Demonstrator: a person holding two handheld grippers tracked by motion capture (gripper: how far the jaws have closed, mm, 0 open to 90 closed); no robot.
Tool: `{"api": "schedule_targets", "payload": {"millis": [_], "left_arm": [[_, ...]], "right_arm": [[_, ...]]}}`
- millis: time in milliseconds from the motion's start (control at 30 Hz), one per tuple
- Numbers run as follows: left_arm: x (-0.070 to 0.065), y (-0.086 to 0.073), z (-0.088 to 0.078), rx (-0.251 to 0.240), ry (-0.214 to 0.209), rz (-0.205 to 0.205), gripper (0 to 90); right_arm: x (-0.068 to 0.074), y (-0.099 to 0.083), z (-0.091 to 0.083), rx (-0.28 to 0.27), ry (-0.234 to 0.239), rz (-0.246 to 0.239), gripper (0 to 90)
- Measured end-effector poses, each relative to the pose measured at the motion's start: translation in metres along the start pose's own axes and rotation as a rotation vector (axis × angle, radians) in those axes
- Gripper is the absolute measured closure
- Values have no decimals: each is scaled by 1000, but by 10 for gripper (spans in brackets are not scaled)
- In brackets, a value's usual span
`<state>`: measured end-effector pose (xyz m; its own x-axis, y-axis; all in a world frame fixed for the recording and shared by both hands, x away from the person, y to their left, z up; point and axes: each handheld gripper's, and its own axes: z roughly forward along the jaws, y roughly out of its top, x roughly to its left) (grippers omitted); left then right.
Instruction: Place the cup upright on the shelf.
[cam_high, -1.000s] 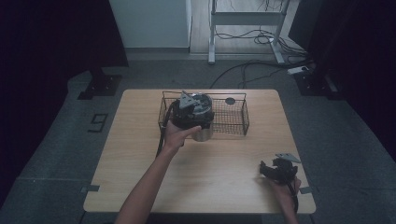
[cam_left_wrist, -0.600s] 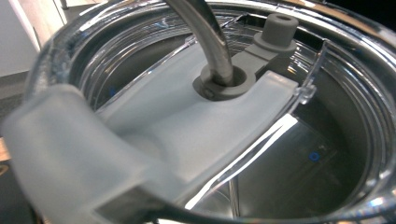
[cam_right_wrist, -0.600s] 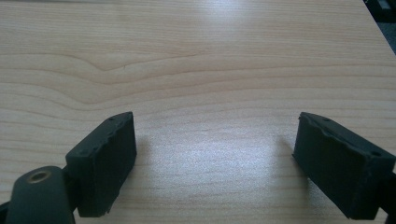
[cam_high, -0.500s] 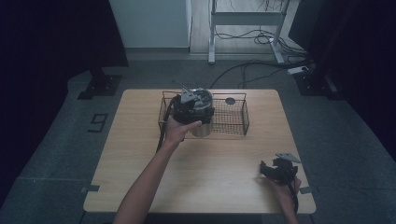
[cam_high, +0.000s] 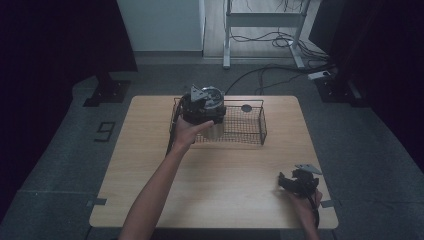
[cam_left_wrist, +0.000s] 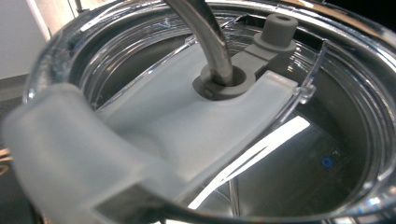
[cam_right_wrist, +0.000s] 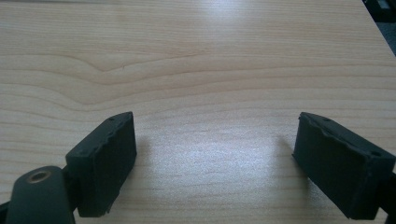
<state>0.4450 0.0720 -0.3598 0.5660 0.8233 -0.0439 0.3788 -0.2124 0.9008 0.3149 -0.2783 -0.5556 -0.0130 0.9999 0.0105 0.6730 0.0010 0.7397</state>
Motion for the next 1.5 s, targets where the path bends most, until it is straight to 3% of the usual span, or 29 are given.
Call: {"api": "schedule_targets", "payload": {"millis": [267, 467, 1000, 1500], "left_arm": [[3, 6, 6, -2, 22, 13, 39], [6, 9, 10, -13, 16, 4, 39], [17, 17, 30, 13, 49, -1, 39], [21, 17, 47, 22, 54, -14, 39]], "right_arm": [[0, 0, 0, 0, 0, 1, 128], [0, 0, 0, 0, 0, 1, 128], [0, 0, 0, 1, -1, 3, 128], [0, 0, 0, 1, -5, 3, 128]]}}
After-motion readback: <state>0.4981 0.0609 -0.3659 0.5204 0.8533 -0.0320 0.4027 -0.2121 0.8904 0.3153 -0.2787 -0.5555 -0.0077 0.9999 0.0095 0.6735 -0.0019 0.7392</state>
